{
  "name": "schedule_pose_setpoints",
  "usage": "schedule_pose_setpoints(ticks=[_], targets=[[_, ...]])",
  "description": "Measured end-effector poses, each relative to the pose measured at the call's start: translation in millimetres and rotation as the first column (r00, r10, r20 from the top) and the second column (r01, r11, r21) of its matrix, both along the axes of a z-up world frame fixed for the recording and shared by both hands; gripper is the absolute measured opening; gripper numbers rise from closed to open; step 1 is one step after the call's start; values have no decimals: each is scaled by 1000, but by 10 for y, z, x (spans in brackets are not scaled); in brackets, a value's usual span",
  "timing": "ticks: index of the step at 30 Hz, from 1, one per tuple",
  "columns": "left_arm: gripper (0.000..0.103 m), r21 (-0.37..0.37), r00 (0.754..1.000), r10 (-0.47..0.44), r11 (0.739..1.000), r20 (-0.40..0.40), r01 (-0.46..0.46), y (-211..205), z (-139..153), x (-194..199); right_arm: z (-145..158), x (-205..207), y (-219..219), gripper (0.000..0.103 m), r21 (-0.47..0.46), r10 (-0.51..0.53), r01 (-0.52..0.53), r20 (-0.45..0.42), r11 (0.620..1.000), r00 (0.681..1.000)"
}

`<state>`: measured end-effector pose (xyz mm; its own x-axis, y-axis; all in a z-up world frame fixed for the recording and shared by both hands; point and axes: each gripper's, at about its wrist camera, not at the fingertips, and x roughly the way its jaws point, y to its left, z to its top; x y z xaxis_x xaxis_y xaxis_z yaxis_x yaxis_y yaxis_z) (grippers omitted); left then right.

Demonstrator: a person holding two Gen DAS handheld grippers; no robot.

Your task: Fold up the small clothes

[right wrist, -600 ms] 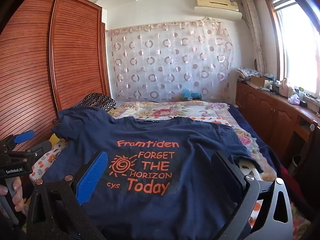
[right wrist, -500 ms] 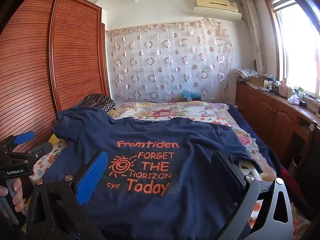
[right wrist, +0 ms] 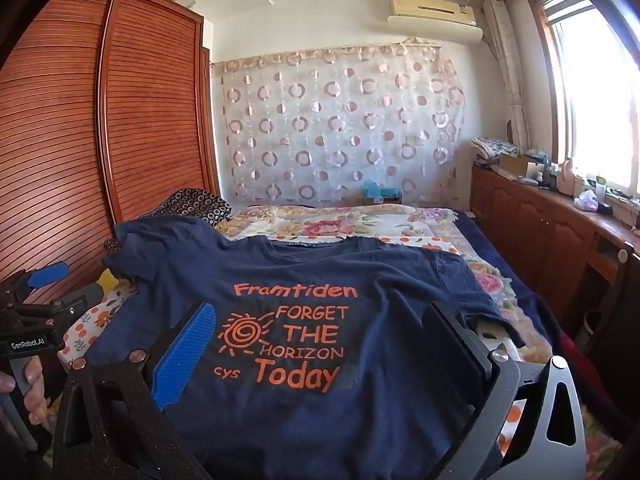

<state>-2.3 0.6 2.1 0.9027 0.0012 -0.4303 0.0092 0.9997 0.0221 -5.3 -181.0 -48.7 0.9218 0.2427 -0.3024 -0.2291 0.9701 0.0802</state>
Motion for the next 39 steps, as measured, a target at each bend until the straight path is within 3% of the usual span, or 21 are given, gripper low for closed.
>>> schedule_pose_setpoints(ticks=[39], targets=[[103, -11, 1000, 4, 1000, 19, -4, 2, 35, -47, -7, -43, 36, 103, 16, -2, 1, 19, 1000, 1000]])
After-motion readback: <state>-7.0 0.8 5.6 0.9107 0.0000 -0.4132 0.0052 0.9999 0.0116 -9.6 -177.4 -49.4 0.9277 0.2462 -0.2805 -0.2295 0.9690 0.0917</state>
